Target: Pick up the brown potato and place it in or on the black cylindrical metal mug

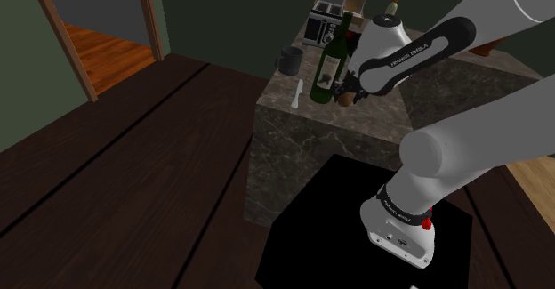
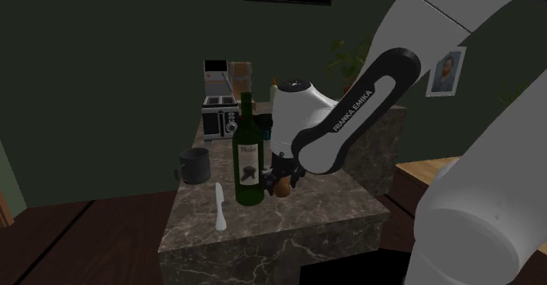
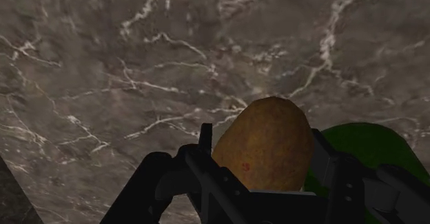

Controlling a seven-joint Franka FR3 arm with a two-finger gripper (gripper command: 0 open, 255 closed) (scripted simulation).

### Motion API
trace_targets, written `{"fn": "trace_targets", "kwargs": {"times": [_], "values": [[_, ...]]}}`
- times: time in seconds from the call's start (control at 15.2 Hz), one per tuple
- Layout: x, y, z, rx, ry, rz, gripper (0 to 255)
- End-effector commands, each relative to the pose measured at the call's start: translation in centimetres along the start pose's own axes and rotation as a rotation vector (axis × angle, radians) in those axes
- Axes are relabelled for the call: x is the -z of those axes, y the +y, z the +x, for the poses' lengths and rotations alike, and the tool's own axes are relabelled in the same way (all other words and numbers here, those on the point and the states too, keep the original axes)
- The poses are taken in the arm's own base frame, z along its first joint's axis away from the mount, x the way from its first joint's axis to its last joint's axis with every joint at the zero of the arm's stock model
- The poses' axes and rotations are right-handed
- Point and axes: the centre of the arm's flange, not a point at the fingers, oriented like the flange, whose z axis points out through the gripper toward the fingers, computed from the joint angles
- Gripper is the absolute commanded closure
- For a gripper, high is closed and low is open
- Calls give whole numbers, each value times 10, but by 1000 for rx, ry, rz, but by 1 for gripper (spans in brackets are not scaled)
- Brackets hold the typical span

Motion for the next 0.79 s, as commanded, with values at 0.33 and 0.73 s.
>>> {"fn": "trace_targets", "kwargs": {"times": [0.33,0.73], "values": [[35,3,12,0,0,0,255],[65,5,22,0,0,0,255]]}}
